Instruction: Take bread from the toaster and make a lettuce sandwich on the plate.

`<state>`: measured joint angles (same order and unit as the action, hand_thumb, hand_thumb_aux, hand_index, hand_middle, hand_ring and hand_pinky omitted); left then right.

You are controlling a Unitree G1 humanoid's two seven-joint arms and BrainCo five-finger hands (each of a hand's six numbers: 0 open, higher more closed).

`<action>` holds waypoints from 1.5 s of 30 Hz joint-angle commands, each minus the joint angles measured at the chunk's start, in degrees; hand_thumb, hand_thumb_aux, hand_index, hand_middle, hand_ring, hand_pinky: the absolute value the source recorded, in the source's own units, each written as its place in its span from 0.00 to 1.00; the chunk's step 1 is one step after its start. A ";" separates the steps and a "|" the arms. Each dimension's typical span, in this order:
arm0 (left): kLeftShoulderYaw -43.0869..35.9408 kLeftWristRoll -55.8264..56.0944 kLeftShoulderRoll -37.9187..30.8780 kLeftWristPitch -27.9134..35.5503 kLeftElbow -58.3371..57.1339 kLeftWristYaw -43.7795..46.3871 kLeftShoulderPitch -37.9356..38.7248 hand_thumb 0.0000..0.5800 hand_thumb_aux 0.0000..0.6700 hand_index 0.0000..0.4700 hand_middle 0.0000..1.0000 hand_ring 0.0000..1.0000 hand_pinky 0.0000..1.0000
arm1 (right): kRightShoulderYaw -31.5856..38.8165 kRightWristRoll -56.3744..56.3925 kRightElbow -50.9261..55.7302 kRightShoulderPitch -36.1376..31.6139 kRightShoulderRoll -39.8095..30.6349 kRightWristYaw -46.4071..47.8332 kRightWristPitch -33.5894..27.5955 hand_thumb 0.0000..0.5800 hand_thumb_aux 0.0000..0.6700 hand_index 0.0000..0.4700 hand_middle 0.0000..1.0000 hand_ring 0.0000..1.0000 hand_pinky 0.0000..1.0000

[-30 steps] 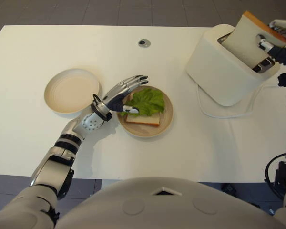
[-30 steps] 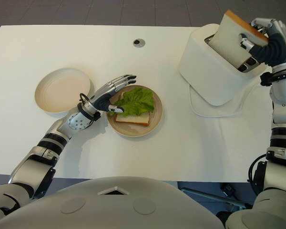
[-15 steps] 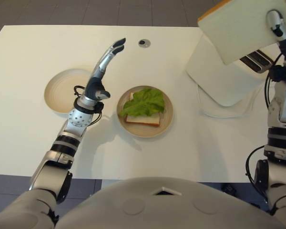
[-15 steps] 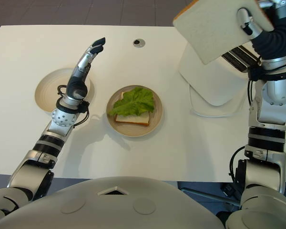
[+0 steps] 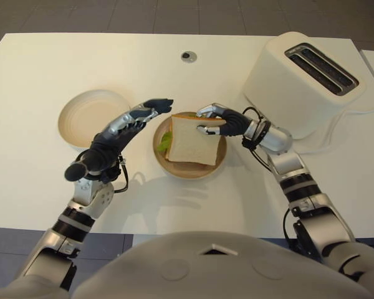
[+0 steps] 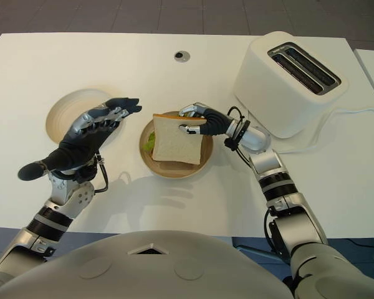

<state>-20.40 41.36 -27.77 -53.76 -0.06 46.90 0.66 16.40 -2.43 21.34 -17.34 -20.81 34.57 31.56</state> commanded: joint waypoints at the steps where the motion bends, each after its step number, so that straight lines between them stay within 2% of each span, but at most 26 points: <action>1: 2.15 -13.28 3.32 0.00 -7.55 0.12 -1.13 0.00 0.00 0.00 0.00 0.00 0.00 | 0.71 -4.37 6.67 -2.54 1.32 -2.47 0.54 1.00 1.00 1.00 1.00 1.00 1.00; 6: 6.57 -32.73 5.93 -2.21 -17.39 -5.78 -3.35 0.00 0.00 0.00 0.00 0.00 0.00 | 1.18 -7.85 12.32 -4.12 2.06 -5.39 2.07 1.00 1.00 1.00 1.00 1.00 1.00; 11: 2.34 -44.96 2.88 -4.18 -22.35 -4.59 -1.12 0.00 0.00 0.00 0.00 0.00 0.00 | 2.00 -11.26 17.11 -5.67 2.69 -8.84 3.45 1.00 1.00 1.00 1.00 1.00 1.00; 12: 1.92 -46.66 2.83 -4.47 -23.40 -5.16 -1.22 0.00 0.00 0.00 0.00 0.00 0.00 | 2.13 -11.66 17.69 -5.88 2.76 -9.25 3.79 1.00 0.96 0.96 1.00 1.00 1.00; 14: 0.89 -48.51 2.69 -4.81 -24.79 -5.69 -1.67 0.00 0.00 0.00 0.00 0.00 0.00 | 2.24 -12.69 18.53 -6.40 2.79 -10.63 4.36 0.94 0.75 0.75 1.00 1.00 1.00; 15: 0.30 -49.36 2.52 -4.90 -25.32 -5.89 -1.92 0.00 0.00 0.00 0.00 0.00 0.00 | 2.35 -13.13 18.83 -6.63 2.74 -11.09 4.57 0.92 0.72 0.72 1.00 1.00 1.00; 16: -0.20 -50.74 2.34 -4.86 -26.01 -6.26 -2.20 0.00 0.00 0.00 0.00 0.00 0.00 | 2.47 -13.46 19.11 -6.82 2.69 -11.41 4.78 0.88 0.65 0.65 1.00 1.00 1.00; 17: -0.64 -52.55 2.14 -4.79 -26.99 -6.91 -2.61 0.00 0.00 0.00 0.00 0.00 0.00 | 2.58 -13.76 19.36 -6.95 2.64 -11.57 4.99 0.72 0.47 0.47 1.00 1.00 1.00; 19: -1.23 -55.62 1.80 -4.49 -28.76 -8.45 -3.40 0.00 0.00 0.00 0.00 0.00 0.00 | 2.82 -14.18 19.73 -7.05 2.67 -11.85 5.33 0.40 0.22 0.22 1.00 1.00 1.00; 20: -1.45 -56.73 1.66 -4.33 -29.38 -9.20 -3.71 0.00 0.00 0.00 0.00 0.00 0.00 | 2.99 -14.44 19.84 -7.05 2.68 -11.92 5.38 0.26 0.14 0.14 1.00 1.00 1.00; 21: -1.72 -57.49 1.60 -4.27 -29.88 -9.85 -3.96 0.00 0.00 0.00 0.00 0.00 0.00 | 3.23 -14.82 19.72 -6.97 2.59 -11.94 5.42 0.00 0.00 0.00 0.99 0.99 0.99; 24: -2.97 -58.22 1.51 -4.79 -30.60 -11.33 -4.27 0.00 0.00 0.00 0.00 0.00 0.00 | 1.76 -12.85 18.45 -7.13 3.03 -12.40 6.11 0.00 0.00 0.00 0.89 0.89 0.89; 29: -4.35 -57.14 1.21 -5.66 -29.98 -12.48 -4.45 0.00 0.00 0.00 0.00 0.00 0.00 | -6.48 -4.89 16.27 -10.18 6.52 -17.74 6.32 0.00 0.00 0.00 0.56 0.56 0.56; 36: -4.82 -57.09 0.55 -6.12 -28.66 -14.28 -4.42 0.00 0.00 0.00 0.00 0.00 0.00 | -13.38 1.74 13.37 -11.34 8.54 -20.46 5.91 0.00 0.00 0.00 0.51 0.51 0.51; 38: -2.35 -55.67 2.29 -6.40 -27.78 -17.80 -5.37 0.00 0.00 0.00 0.00 0.00 0.00 | -13.43 4.31 11.06 -10.31 8.99 -17.73 5.77 0.00 0.00 0.00 0.51 0.51 0.51; 39: -0.17 -53.73 3.82 -6.45 -26.84 -20.40 -6.33 0.00 0.00 0.00 0.00 0.00 0.00 | -12.26 6.68 8.67 -8.84 9.01 -14.16 5.83 0.00 0.00 0.00 0.56 0.56 0.56; 40: 1.59 -49.35 5.23 -5.72 -24.78 -22.08 -7.12 0.48 0.28 0.28 0.00 0.00 0.00 | -10.64 10.14 5.20 -6.76 8.96 -9.48 5.27 0.00 0.00 0.00 0.58 0.58 0.58; 41: 2.21 -44.47 5.76 -4.99 -21.72 -22.52 -7.32 0.99 0.91 0.91 0.14 0.14 0.14 | -8.53 13.72 1.30 -4.41 8.47 -4.25 4.77 0.77 0.53 0.53 0.73 0.73 0.73; 42: 2.02 -39.35 5.69 -4.56 -18.25 -22.12 -7.01 1.00 1.00 1.00 0.47 0.47 0.47 | -7.01 17.25 -2.36 -2.29 8.01 0.19 3.47 0.94 0.76 0.76 0.85 0.85 0.85; 43: 1.17 -33.88 5.02 -3.97 -14.53 -20.85 -6.35 1.00 1.00 1.00 0.99 0.99 0.99 | -5.75 20.91 -5.85 -0.35 7.24 4.53 1.75 1.00 1.00 1.00 1.00 1.00 1.00; 45: -1.47 -24.66 2.87 -2.90 -8.14 -16.87 -4.62 1.00 1.00 1.00 1.00 1.00 1.00 | -4.08 27.53 -12.15 3.14 5.17 12.19 -2.70 1.00 1.00 1.00 1.00 1.00 1.00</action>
<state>-19.43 9.21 -22.54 -58.08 -13.80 26.40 -6.11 10.82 19.12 15.15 -17.41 -13.07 39.97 33.10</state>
